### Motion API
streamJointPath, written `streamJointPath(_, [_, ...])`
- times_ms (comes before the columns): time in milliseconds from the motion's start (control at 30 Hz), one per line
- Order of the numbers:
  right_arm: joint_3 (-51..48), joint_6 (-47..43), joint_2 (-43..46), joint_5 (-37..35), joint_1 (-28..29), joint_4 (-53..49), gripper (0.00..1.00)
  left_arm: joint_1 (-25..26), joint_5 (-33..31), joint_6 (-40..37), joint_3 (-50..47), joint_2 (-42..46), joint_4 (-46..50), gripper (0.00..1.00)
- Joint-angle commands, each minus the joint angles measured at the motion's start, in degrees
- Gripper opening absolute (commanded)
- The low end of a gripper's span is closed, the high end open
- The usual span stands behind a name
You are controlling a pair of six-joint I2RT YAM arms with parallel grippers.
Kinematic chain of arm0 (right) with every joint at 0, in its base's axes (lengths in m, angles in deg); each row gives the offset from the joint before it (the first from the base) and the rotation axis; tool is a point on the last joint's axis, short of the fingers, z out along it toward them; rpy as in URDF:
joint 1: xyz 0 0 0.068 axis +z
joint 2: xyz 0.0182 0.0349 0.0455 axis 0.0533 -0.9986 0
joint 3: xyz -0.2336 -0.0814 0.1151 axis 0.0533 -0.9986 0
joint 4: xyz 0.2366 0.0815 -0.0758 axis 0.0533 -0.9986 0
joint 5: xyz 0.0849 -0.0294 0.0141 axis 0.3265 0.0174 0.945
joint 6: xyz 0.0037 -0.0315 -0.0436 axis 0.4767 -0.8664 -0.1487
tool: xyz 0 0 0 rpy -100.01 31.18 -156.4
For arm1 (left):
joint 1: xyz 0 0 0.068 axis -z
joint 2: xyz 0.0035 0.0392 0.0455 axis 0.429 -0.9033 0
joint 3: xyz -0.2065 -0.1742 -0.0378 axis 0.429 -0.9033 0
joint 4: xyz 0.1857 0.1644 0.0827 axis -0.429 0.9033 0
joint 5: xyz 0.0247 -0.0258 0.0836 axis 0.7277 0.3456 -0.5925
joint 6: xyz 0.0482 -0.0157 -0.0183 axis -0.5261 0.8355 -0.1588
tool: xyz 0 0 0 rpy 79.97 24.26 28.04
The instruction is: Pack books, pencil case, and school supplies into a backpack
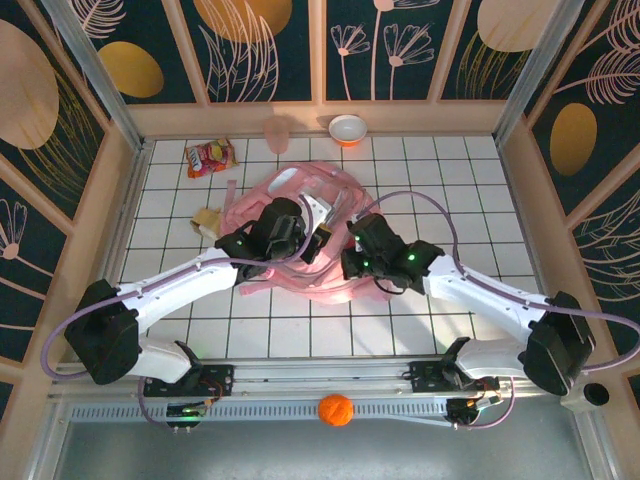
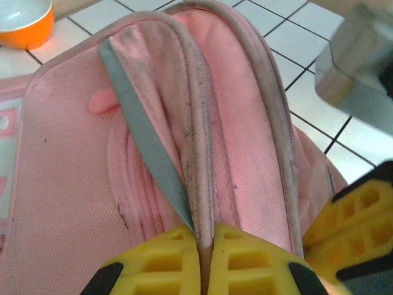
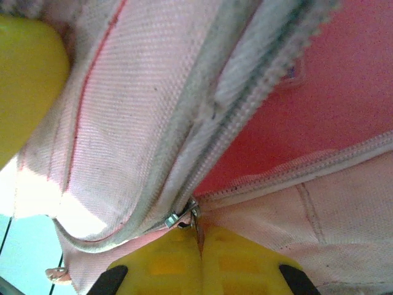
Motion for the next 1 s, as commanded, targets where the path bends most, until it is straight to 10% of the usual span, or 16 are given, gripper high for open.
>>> streamJointPath(0, [2.39, -4.85, 1.39, -7.02, -4.34, -6.28, 0.00, -0.31, 3.85, -9.86, 1.03, 1.25, 4.15, 0.00])
streamJointPath(233, [3.17, -8.39, 1.12, 2.03, -4.90, -4.30, 0.00, -0.25, 9.35, -13.25, 2.84, -2.66, 5.94, 0.00])
streamJointPath(400, [-0.46, -5.11, 1.36, 10.35, -4.90, 0.81, 0.00, -0.25, 9.63, -11.56, 2.85, -2.29, 2.91, 0.47])
streamJointPath(533, [-2.35, -2.24, 2.44, 15.94, -4.80, 4.19, 0.00, -0.25, 11.02, -14.88, -2.09, 2.34, 0.10, 0.61])
streamJointPath(700, [-0.08, -0.13, 1.22, 21.88, -4.75, 3.03, 0.00, 0.25, 17.46, -25.22, -10.33, 9.57, -2.06, 0.64])
streamJointPath(967, [3.90, 1.42, -1.06, 24.44, -4.64, -0.50, 0.00, 6.26, 4.35, -28.54, -13.38, 6.52, -5.03, 0.66])
